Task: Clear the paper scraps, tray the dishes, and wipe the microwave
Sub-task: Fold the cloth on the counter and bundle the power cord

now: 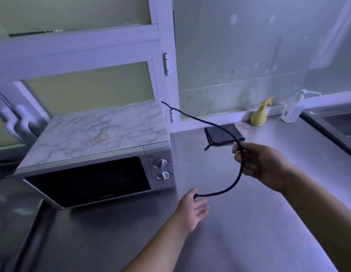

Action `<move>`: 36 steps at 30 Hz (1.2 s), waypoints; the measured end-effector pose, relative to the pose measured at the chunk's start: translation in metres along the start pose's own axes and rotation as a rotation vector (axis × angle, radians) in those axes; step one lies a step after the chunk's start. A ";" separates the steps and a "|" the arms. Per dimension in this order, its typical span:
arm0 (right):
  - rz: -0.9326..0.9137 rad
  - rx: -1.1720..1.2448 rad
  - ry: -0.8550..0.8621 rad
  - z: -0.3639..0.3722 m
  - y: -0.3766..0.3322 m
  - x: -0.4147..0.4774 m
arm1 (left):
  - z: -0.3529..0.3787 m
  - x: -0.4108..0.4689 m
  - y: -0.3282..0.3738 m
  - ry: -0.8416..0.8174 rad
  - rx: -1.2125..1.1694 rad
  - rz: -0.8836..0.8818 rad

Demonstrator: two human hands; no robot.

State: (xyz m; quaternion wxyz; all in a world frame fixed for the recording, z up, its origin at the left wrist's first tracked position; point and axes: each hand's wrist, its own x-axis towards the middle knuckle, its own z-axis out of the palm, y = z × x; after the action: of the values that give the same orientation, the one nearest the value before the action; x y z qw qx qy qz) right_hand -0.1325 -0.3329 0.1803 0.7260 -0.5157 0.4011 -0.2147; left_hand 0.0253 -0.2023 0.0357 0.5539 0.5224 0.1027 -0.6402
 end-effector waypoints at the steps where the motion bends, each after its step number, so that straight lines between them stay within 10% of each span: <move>1: -0.017 -0.073 -0.010 -0.011 0.005 -0.002 | 0.009 0.006 0.000 0.021 -0.012 0.066; 12: 0.017 0.022 -0.135 -0.050 0.063 0.000 | 0.055 0.012 0.037 0.024 -0.225 0.335; 36: -0.027 -0.113 -0.176 -0.028 0.116 0.012 | 0.088 -0.010 0.077 0.023 0.246 0.489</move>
State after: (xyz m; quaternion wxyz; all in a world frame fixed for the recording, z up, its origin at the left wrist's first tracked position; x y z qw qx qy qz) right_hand -0.1599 -0.3142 0.0647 0.7253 -0.5781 0.3401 -0.1554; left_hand 0.0374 -0.2873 0.1160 0.6231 0.6022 -0.0988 -0.4892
